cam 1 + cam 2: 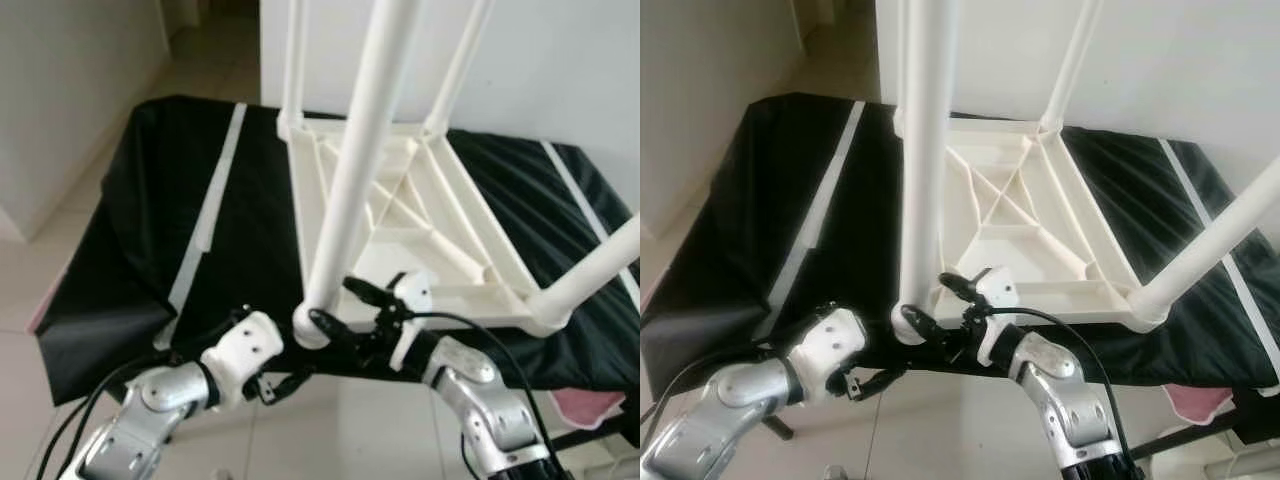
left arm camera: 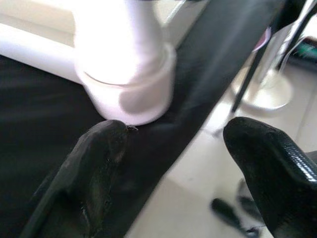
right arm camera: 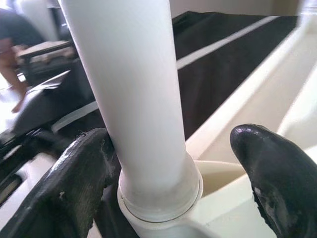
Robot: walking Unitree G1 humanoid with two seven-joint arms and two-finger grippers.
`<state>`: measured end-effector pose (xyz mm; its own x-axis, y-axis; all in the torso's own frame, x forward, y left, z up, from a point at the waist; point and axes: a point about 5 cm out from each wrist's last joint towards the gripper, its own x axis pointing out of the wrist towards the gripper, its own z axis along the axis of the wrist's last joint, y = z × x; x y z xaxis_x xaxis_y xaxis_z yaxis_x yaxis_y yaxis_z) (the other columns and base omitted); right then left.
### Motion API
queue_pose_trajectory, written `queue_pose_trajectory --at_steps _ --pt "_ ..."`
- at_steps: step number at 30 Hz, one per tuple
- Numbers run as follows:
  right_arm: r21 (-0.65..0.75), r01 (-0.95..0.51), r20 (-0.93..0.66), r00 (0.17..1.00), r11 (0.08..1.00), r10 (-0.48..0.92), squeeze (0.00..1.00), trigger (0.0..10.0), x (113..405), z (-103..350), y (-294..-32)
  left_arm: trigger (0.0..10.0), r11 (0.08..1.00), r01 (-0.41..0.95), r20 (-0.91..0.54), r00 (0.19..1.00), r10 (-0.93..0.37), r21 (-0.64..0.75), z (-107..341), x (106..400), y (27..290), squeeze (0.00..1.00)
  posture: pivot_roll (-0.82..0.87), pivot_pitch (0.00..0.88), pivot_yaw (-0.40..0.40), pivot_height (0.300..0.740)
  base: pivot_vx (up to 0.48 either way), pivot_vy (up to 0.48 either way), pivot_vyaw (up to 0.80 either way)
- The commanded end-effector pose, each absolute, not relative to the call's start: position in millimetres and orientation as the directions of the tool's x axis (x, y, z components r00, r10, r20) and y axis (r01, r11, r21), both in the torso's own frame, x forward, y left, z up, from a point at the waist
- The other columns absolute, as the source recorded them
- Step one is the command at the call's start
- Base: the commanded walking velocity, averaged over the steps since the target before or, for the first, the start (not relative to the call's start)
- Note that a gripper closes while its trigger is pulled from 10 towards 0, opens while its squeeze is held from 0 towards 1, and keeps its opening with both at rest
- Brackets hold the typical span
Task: Building children table
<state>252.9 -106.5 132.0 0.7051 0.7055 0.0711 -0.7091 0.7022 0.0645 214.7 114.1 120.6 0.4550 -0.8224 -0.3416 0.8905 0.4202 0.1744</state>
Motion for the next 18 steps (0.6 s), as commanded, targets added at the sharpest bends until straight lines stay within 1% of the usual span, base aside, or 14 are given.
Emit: queue_pose_trajectory --at_steps 1,3,4,6,8,9,12,13,14,16,18 --pt "0.052 -0.655 0.084 0.755 0.754 0.65 0.0 10.0 254.6 134.9 -119.2 10.0 0.402 0.904 -0.336 0.427 -0.84 0.145 119.9 209.3 108.1 0.0 0.06 0.059 -0.084 0.74 0.0 0.0 0.0" --pt "0.055 -0.646 0.082 0.763 0.761 0.642 0.0 10.0 252.3 134.1 -120.3 10.0 0.391 0.91 -0.332 0.415 -0.847 0.139 119.6 207.4 105.8 0.0 0.05 0.054 -0.083 0.74 0.0 0.0 0.0" --pt "0.053 -0.652 0.073 0.758 0.757 0.648 0.0 10.0 249.1 132.2 -119.1 10.0 0.401 0.905 -0.344 0.425 -0.838 0.14 117.0 209.4 105.2 0.0 0.05 0.049 -0.08 0.74 0.0 0.0 0.0" --pt "0.057 -0.68 0.048 0.733 0.731 0.679 0.0 10.0 242.8 128.0 -115.2 10.0 0.406 0.903 -0.355 0.43 -0.83 0.143 114.9 212.3 105.1 0.0 0.04 0.043 -0.08 0.74 0.0 0.0 0.0" --pt "0.057 -0.68 0.048 0.733 0.731 0.679 0.0 10.0 242.8 128.0 -115.2 10.0 0.406 0.903 -0.355 0.43 -0.83 0.143 114.9 212.3 105.1 0.0 0.04 0.043 -0.08 0.74 0.0 0.0 0.0" --pt "0.049 -0.695 0.036 0.719 0.717 0.694 0.0 10.0 240.1 126.8 -114.1 10.0 0.398 0.907 -0.354 0.421 -0.835 0.139 116.1 212.0 105.9 0.0 0.04 0.043 -0.08 0.74 0.0 0.0 0.0" --pt "0.03 -0.716 0.016 0.698 0.697 0.716 0.0 10.0 243.4 122.8 -111.7 10.0 0.351 0.93 -0.346 0.368 -0.863 0.112 120.2 209.3 107.7 0.0 0.03 0.033 -0.072 0.74 0.0 0.0 0.0" --pt "0.03 -0.716 0.016 0.698 0.697 0.716 0.0 10.0 243.4 122.8 -111.7 10.0 0.351 0.93 -0.346 0.368 -0.863 0.112 120.2 209.3 107.7 0.0 0.03 0.033 -0.072 0.74 0.0 0.0 0.0" --pt "0.028 -0.723 0.016 0.691 0.69 0.723 0.0 10.0 245.5 122.2 -109.2 10.0 0.332 0.938 -0.346 0.346 -0.872 0.1 120.9 207.4 107.5 0.0 0.03 0.033 -0.072 0.74 0.0 0.0 0.0" --pt "0.0 -0.768 0.004 0.64 0.64 0.768 0.0 10.0 252.0 120.5 -93.9 10.0 0.273 0.961 -0.352 0.274 -0.895 0.054 120.7 200.6 105.2 0.0 0.03 0.025 -0.062 0.74 0.0 0.0 0.0" --pt "-0.008 -0.81 -0.001 0.586 0.586 0.81 0.0 10.0 254.3 121.6 -79.3 10.0 0.232 0.972 -0.357 0.209 -0.91 -0.022 118.8 194.5 102.9 0.0 0.04 0.022 -0.065 0.74 0.0 0.0 0.0"
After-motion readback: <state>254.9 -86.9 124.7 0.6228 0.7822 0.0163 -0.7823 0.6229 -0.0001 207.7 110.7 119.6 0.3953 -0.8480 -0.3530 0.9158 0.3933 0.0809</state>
